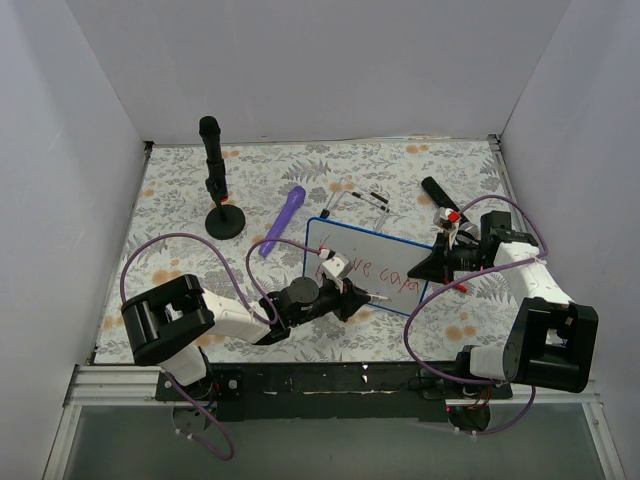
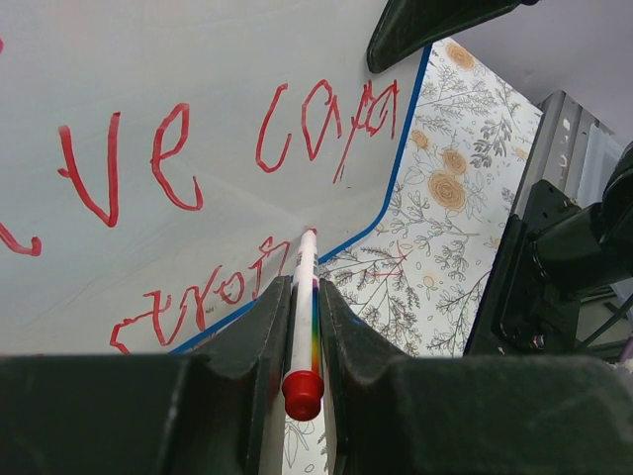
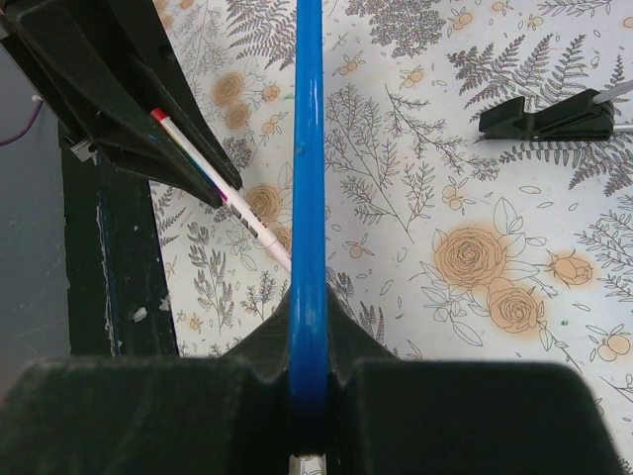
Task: Write a sentence on the whiteboard
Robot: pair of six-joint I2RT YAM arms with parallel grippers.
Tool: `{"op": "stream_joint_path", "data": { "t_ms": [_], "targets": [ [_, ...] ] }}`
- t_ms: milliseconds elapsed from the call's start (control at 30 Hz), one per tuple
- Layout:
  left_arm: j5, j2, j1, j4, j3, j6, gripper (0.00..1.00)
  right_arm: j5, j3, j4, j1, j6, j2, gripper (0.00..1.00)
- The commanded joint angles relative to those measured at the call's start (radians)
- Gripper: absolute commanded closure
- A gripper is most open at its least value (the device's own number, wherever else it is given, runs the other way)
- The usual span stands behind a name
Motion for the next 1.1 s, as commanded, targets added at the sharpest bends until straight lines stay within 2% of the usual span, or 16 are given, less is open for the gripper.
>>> {"op": "stream_joint_path", "data": {
  "t_ms": [0,467,1067],
  "targets": [
    [-0.040,-0.040,0.005,-0.004,-0.004,0.023,1.00,0.143,-0.003,0.022,-0.005,-0.028,0.001,0.99],
    [-0.056,-0.046,0.007,-0.011,-0.034,0.020,1.00,0.145,-0.003,0.023,-0.005,-0.028,0.000,0.99],
    [0.000,-0.005,0.007,-0.020,-0.013,0.010,1.00,0.143,-0.003,0.020,-0.005,-0.030,-0.005,0.99]
  ]
}}
